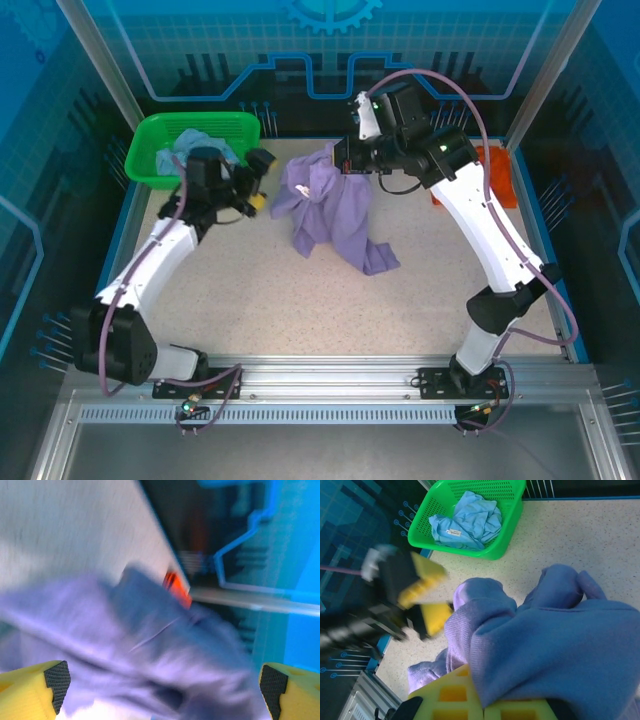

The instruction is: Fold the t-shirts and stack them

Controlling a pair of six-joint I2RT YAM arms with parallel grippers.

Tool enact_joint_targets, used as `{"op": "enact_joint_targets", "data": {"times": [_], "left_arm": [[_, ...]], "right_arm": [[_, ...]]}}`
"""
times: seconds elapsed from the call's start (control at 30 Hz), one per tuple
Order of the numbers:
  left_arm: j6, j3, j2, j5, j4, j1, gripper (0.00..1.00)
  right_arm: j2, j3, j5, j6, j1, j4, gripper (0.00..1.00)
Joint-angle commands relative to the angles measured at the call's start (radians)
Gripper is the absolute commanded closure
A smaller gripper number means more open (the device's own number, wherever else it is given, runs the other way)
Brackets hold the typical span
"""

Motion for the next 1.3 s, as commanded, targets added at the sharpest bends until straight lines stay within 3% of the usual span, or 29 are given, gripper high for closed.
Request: {"op": "enact_joint_targets", "data": {"times": [0.0, 0.2, 0.43, 0.7, 0.83, 1.03, 1.2, 1.27], "left_arm": [[-0.208, -0.127, -0.016, 0.100, 0.257, -0.053, 0.02], [-0.284, -0.123, 0.031, 0.091, 0.330, -0.133, 0.06], [-0.316, -0.196, -0.019, 0.012, 0.366, -0.186, 0.02], [-0.354, -0.173, 0.047, 0.026, 0.474, -0.241, 0.03], [-0.383, -0.137, 0.118, 0.032, 0.527, -0.274, 0.22], [-0.383, -0.053, 0.197, 0.062, 0.519, -0.279, 0.78], [-0.259, 0.075, 0.216, 0.087, 0.344, -0.269, 0.97], [-0.222, 0.122, 0.227, 0.095, 0.294, -0.255, 1.00]], "right_arm": [[0.004, 0.025, -0.056, -0.012, -0.008, 0.002, 1.00], [-0.068, -0.087, -0.062, -0.005, -0.010, 0.027, 1.00], [-0.161, -0.233, -0.069, 0.026, -0.047, 0.065, 1.00], [-0.244, -0.373, -0.103, 0.056, -0.088, 0.101, 1.00], [-0.283, -0.426, -0.107, 0.061, -0.102, 0.112, 1.00], [-0.341, -0.500, -0.103, 0.062, -0.142, 0.108, 1.00], [-0.406, -0.584, -0.092, 0.070, -0.214, 0.090, 1.00], [-0.430, -0.631, -0.102, 0.078, -0.257, 0.100, 0.98]]}}
